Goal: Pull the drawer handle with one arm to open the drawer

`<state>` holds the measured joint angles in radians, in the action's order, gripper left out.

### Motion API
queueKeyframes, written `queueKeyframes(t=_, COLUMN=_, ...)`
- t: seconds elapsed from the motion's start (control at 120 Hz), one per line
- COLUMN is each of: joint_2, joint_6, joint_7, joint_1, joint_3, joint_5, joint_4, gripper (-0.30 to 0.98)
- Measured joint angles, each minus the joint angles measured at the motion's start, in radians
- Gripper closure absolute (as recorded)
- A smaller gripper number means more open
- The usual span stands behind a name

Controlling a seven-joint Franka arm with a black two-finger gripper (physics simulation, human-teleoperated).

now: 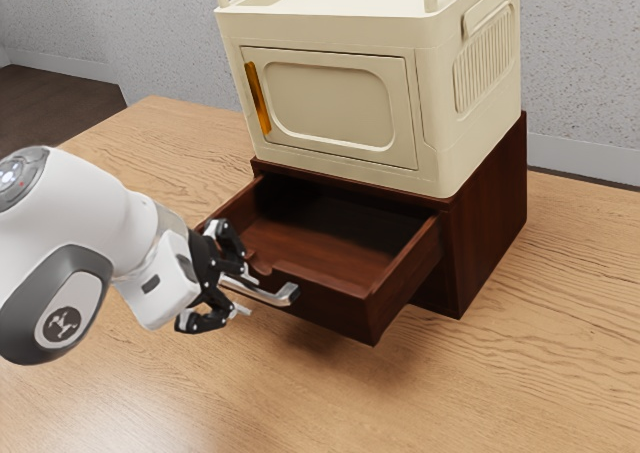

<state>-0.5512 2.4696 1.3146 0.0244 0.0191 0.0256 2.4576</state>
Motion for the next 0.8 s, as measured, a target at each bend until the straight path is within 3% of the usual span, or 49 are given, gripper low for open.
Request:
queueKeyframes(t=0.567, joint_2=-0.068, joint_6=-0.006, joint_7=-0.008, joint_1=0.002, joint_3=0.000, joint_5=0.000, joint_4=0.052, gripper=0.55)
queueKeyframes(t=0.8, joint_2=-0.068, joint_6=-0.009, joint_7=-0.010, joint_1=0.008, joint_3=-0.001, joint_5=0.000, joint_4=0.052, gripper=0.48)
